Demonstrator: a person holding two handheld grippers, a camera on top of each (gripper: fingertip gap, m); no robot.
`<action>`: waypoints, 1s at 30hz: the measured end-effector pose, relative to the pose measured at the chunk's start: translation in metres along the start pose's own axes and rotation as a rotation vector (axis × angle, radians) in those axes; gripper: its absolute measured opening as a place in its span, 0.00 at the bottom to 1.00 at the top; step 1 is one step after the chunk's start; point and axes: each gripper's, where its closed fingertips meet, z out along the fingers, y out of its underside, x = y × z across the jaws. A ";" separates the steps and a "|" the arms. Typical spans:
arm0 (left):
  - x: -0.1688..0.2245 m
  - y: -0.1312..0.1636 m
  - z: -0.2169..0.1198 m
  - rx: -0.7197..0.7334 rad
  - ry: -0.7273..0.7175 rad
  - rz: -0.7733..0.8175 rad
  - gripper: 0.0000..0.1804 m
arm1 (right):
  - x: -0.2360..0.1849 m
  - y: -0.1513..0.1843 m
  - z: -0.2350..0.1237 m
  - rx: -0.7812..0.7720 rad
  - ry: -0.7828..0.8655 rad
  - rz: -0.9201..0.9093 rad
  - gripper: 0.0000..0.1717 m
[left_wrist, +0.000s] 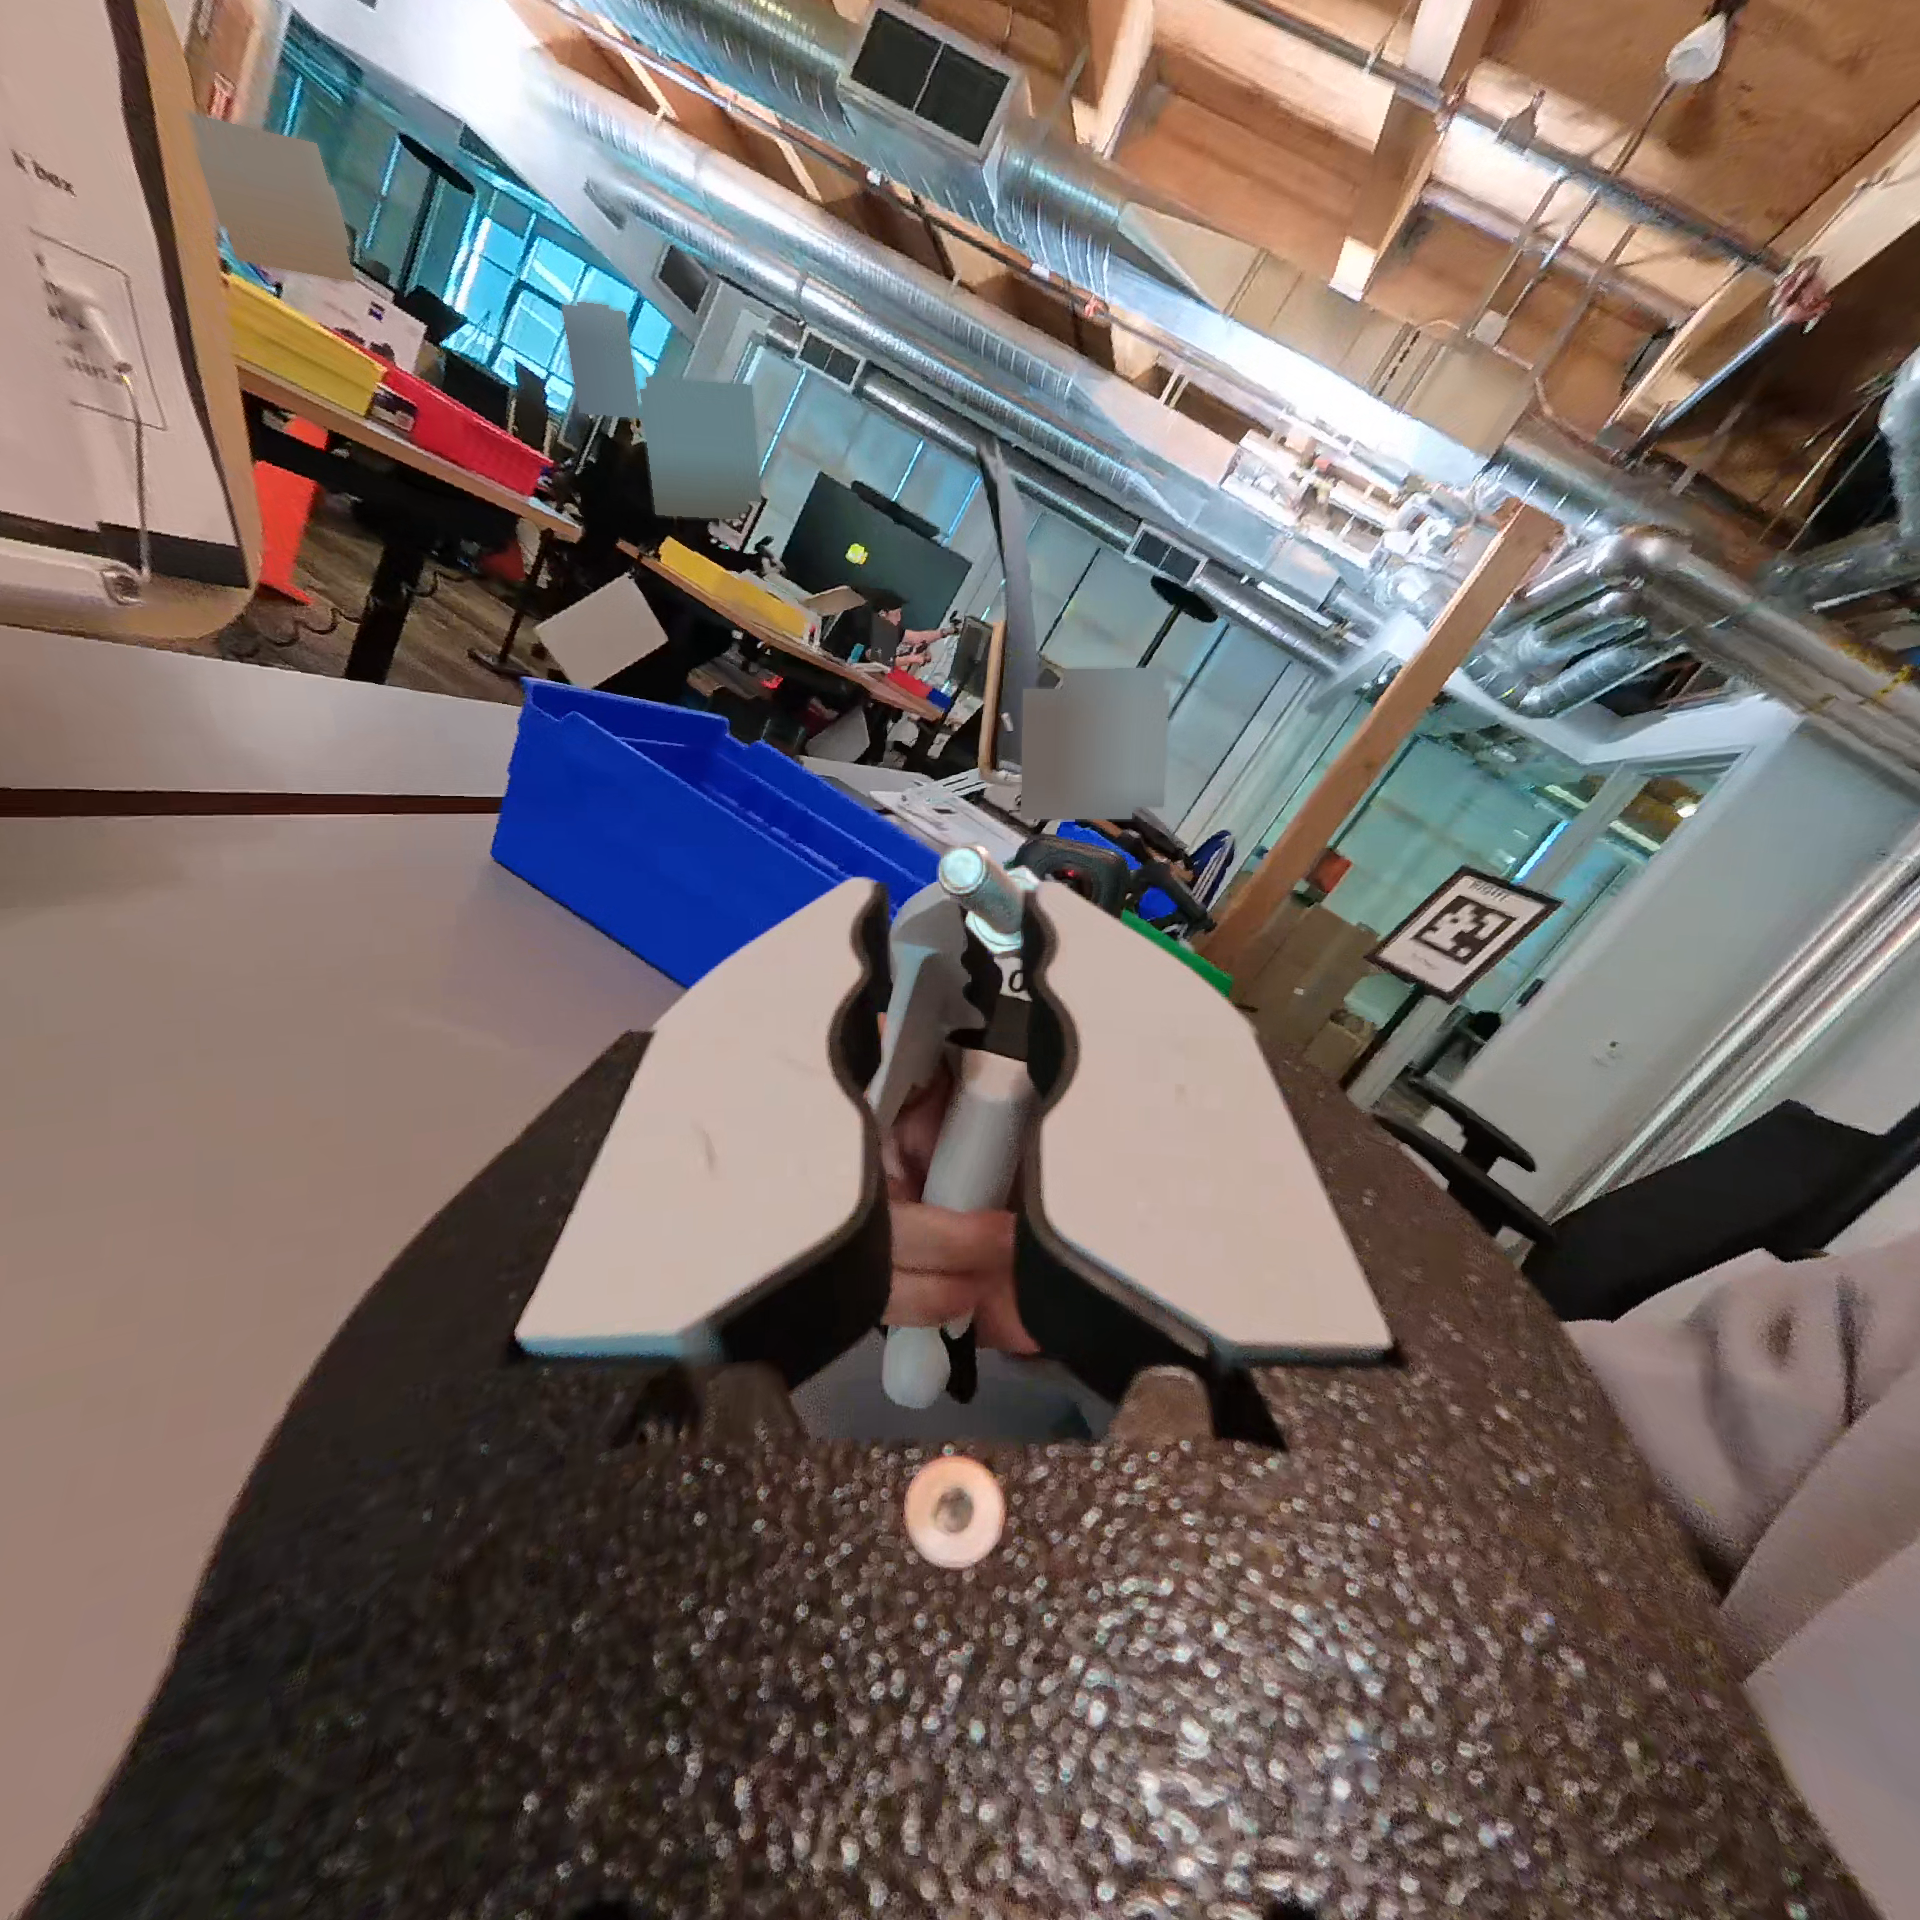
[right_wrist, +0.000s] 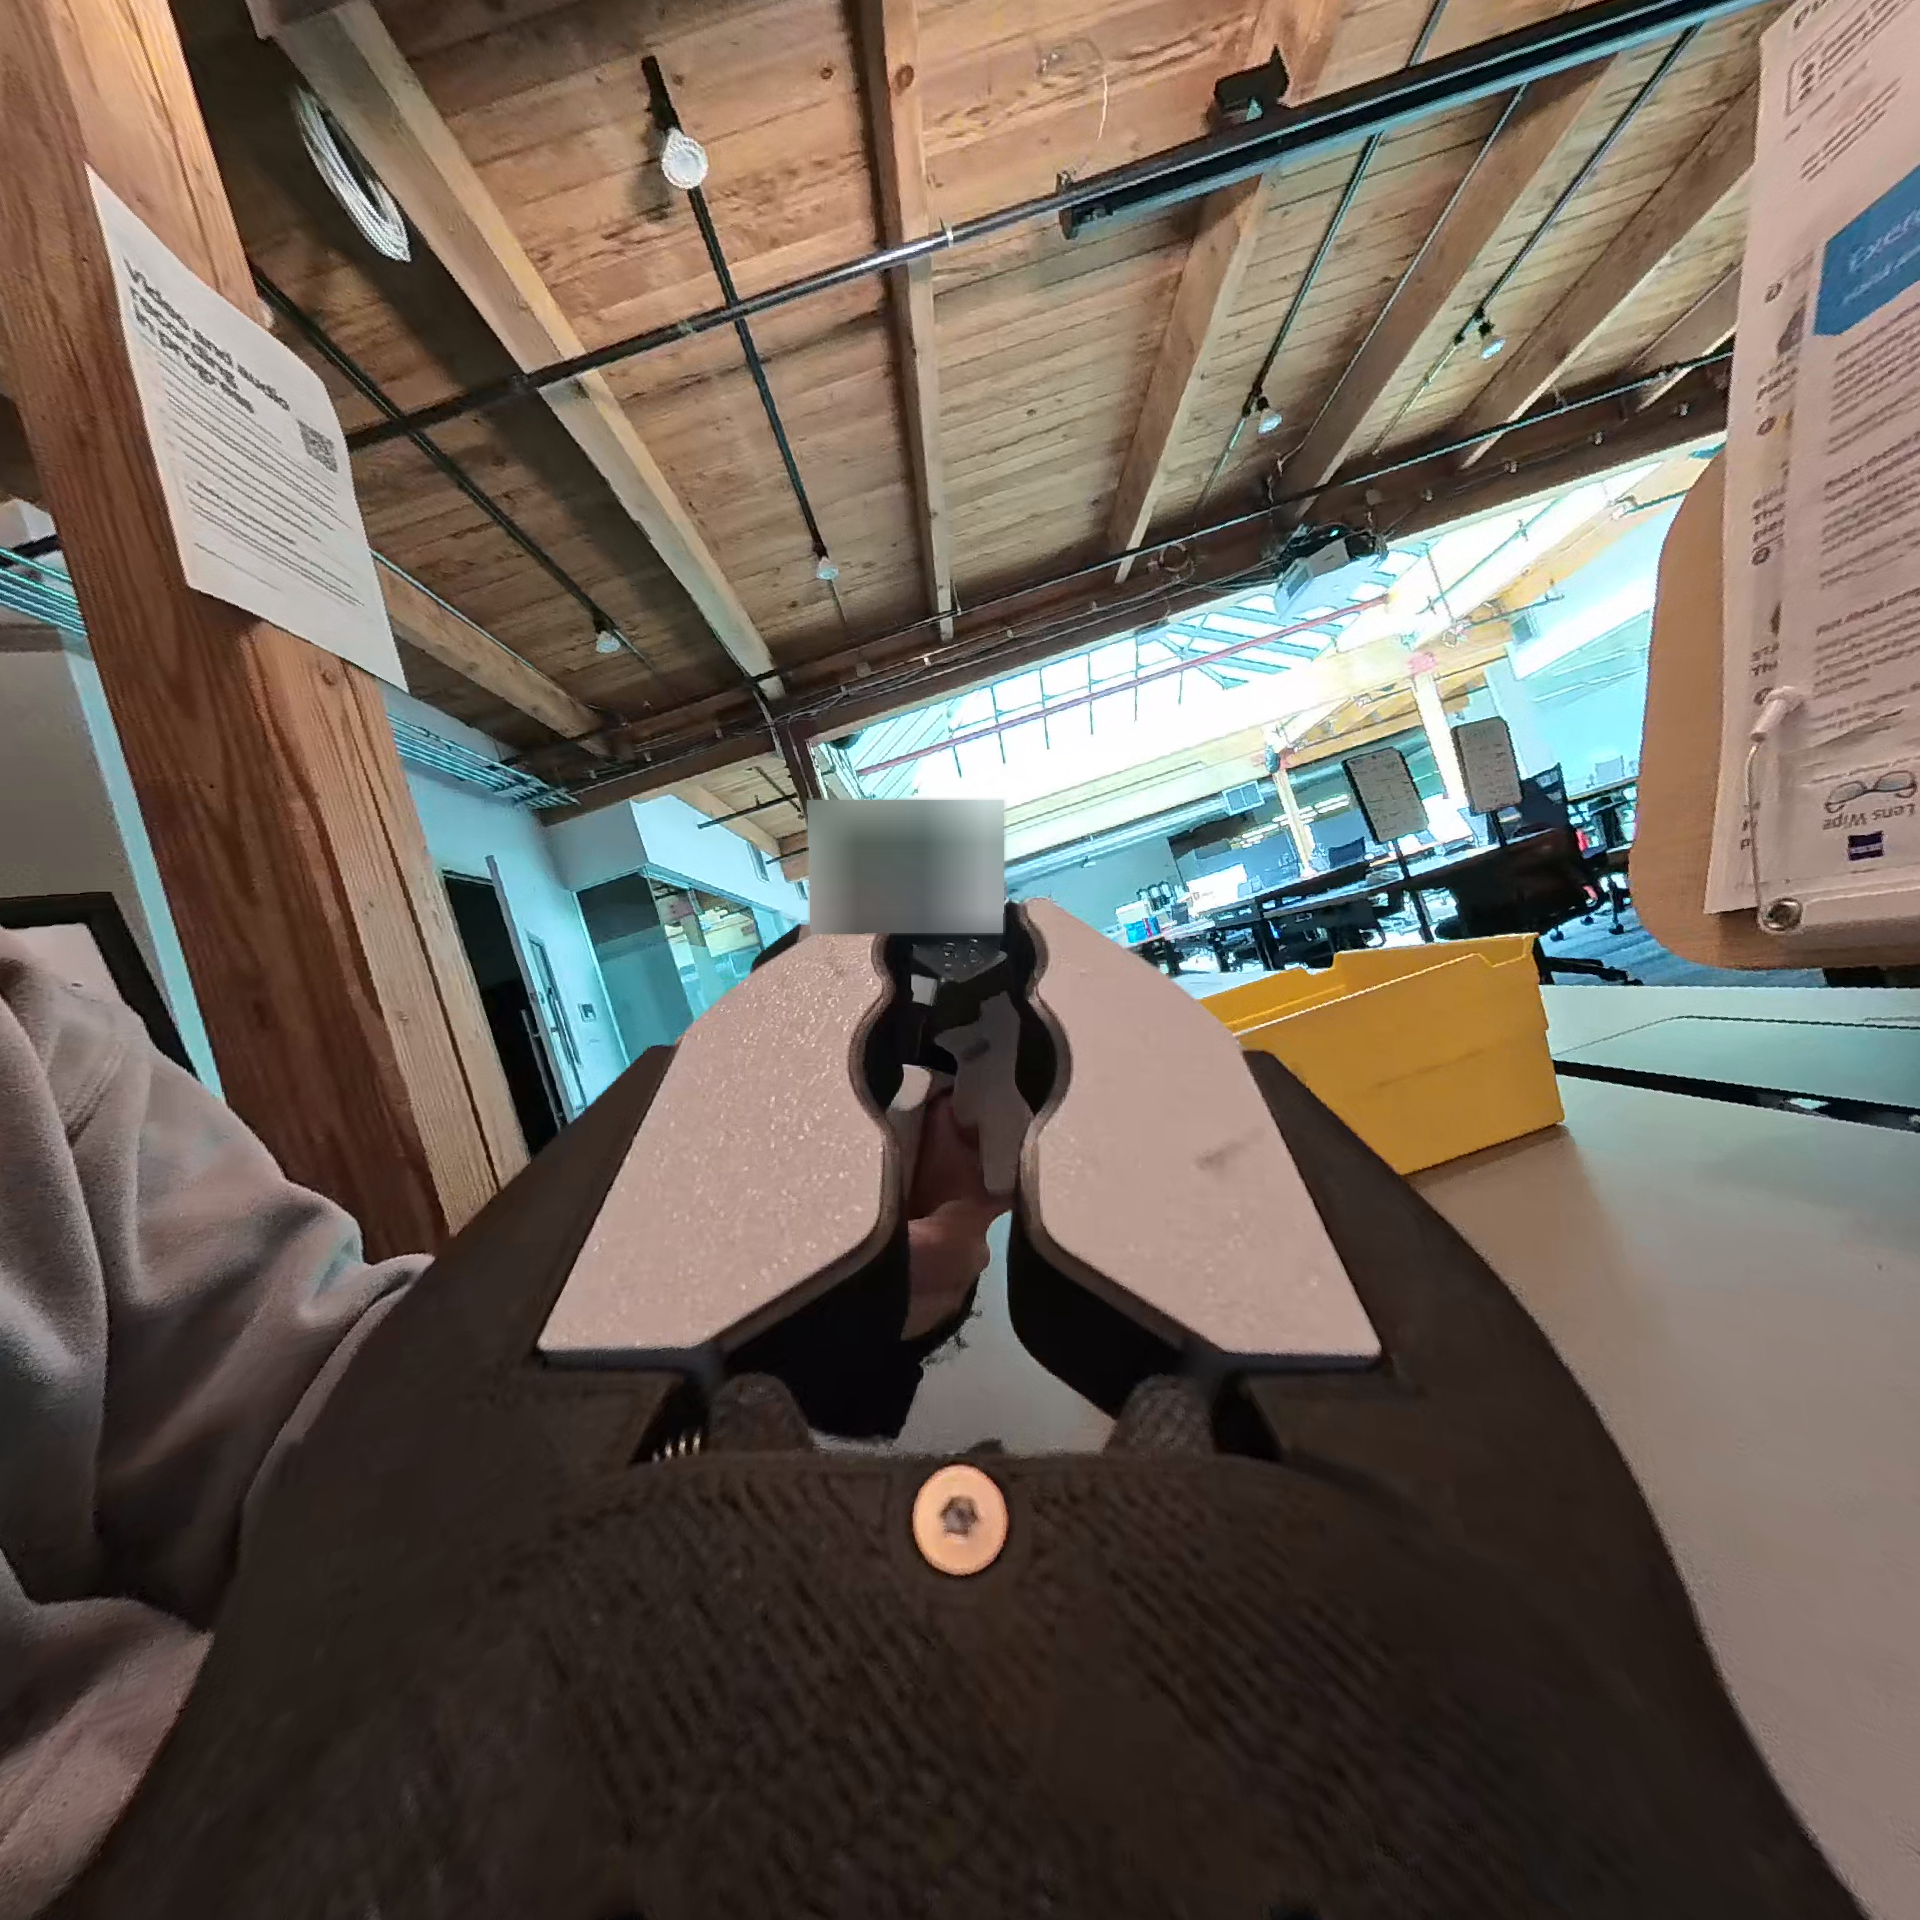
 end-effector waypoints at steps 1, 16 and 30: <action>0.000 0.000 0.000 0.011 0.015 -0.013 0.08 | 0.001 0.001 0.000 -0.005 0.009 -0.007 0.10; -0.002 -0.001 -0.006 0.004 0.042 -0.026 0.06 | 0.003 0.014 0.002 -0.093 0.018 -0.040 0.10; -0.002 -0.001 -0.009 -0.035 0.032 0.013 0.05 | 0.000 0.019 0.003 -0.122 0.000 -0.038 0.10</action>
